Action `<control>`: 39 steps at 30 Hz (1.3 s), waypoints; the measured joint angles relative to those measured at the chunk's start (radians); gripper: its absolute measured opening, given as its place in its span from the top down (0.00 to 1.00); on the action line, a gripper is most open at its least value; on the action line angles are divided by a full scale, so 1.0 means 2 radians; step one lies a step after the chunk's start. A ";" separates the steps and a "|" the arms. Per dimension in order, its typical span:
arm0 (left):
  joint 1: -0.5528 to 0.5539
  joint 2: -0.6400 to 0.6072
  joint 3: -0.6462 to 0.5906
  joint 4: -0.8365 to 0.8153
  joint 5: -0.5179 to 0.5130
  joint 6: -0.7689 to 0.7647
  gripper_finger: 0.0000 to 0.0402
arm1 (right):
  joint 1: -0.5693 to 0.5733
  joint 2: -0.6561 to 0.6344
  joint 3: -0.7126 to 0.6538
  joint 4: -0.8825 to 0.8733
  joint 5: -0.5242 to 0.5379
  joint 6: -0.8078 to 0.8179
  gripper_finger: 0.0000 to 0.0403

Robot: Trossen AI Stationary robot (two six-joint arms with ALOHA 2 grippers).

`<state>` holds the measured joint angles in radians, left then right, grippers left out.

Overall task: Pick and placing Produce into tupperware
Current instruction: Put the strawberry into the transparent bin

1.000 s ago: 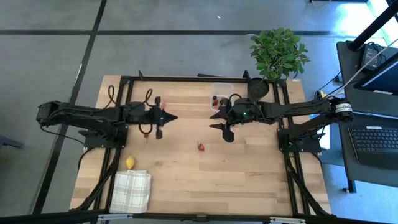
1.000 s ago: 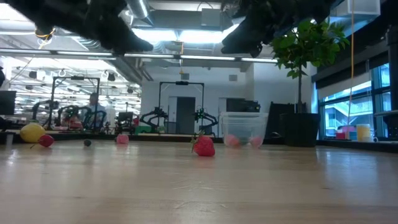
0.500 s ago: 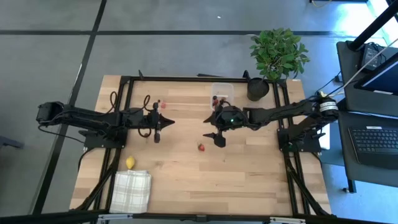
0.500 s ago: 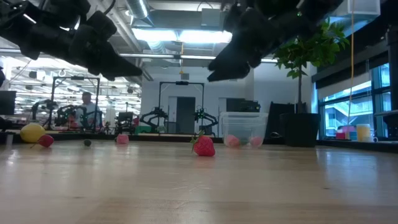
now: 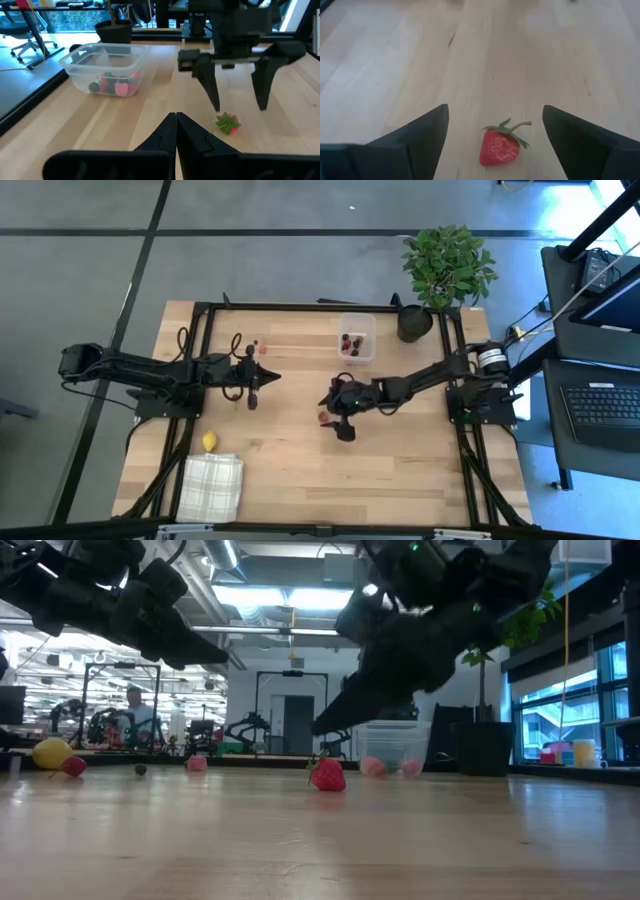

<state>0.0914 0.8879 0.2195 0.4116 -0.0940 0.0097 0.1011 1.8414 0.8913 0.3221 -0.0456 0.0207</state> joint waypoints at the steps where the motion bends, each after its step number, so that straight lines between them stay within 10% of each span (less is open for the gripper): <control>1: 0.000 0.000 0.000 0.000 0.000 0.000 1.00 | 0.000 0.008 0.000 0.006 0.000 0.000 0.20; 19: 0.000 0.000 0.000 -0.005 0.000 0.000 1.00 | 0.001 0.066 0.001 0.028 0.039 0.015 0.22; 39: 0.000 0.000 0.000 -0.009 0.000 0.001 1.00 | 0.001 0.066 0.001 0.027 0.039 0.013 0.66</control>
<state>0.0913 0.8879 0.2195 0.3940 -0.0948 0.0109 0.1024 1.9736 0.8925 0.3767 0.0326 0.0460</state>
